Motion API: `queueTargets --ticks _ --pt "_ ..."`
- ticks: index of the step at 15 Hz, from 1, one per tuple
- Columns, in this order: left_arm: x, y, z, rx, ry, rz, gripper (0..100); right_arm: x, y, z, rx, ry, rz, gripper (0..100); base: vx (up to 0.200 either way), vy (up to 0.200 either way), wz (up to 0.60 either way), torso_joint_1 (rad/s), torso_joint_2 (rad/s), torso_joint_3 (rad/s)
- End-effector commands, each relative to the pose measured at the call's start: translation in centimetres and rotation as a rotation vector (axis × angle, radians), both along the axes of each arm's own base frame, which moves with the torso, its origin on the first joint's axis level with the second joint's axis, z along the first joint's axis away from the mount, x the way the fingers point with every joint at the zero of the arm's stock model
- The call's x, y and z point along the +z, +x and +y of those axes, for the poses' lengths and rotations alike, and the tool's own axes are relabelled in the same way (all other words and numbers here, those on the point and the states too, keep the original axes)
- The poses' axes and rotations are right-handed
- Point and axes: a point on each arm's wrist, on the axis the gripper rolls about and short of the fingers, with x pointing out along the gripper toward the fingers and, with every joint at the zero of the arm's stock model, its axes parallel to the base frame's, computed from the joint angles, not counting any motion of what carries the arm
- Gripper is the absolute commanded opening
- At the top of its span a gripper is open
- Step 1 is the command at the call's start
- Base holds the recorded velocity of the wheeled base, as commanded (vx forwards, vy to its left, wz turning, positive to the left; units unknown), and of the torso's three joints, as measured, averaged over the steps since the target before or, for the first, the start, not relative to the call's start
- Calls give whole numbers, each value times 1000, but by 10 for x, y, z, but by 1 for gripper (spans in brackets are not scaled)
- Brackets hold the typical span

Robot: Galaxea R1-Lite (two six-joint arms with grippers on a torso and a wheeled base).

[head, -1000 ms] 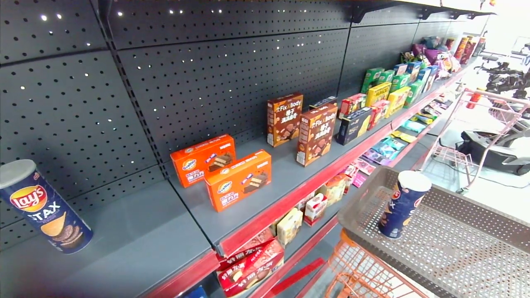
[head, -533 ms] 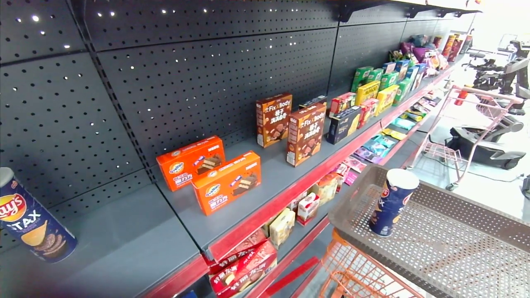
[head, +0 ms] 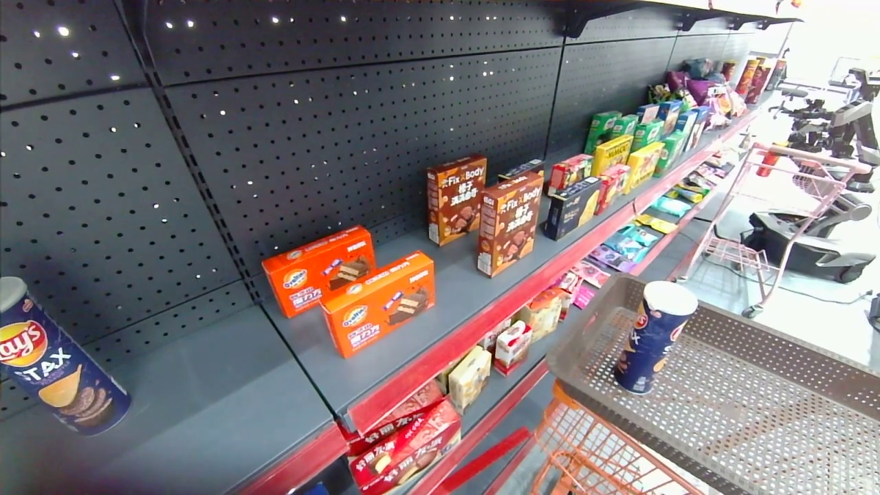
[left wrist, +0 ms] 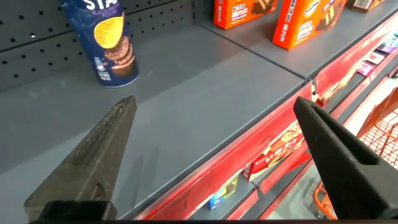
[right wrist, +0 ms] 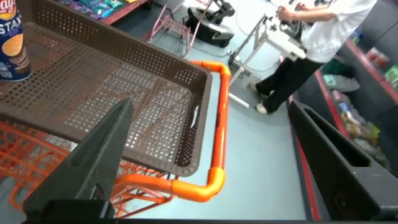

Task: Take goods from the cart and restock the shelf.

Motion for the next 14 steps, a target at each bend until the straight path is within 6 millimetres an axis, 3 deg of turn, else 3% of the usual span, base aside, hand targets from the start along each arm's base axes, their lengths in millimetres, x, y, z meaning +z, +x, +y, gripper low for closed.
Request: queueTargets --ticks 1,2,4,5,7,8,10,12,14 --pt "0 0 0 0 -1 0 100 -15 23 -8 -31 85 58 100 0 0 0 0 0 0" --pt "0 0 0 0 -1 0 100 -12 28 -9 -48 84 51 100 0 0 0 0 0 0" --pt "0 0 0 0 -1 0 100 14 48 -15 -130 91 45 100 0 0 0 0 0 0" --pt "0 0 0 0 -1 0 100 41 79 -31 -132 168 51 100 0 0 0 0 0 0" --pt "0 0 0 0 0 1 100 68 117 -49 -99 262 30 100 0 0 0 0 0 0" --pt "0 0 0 0 0 1 100 71 151 -60 -23 371 72 100 0 0 0 0 0 0" --pt "0 0 0 0 -1 0 100 52 185 -71 29 552 174 100 0 0 0 0 0 0" --pt "0 0 0 0 0 1 100 40 216 -69 125 579 251 100 0 0 0 0 0 0" --pt "0 0 0 0 0 1 100 34 242 -61 230 537 214 100 0 0 0 0 0 0"
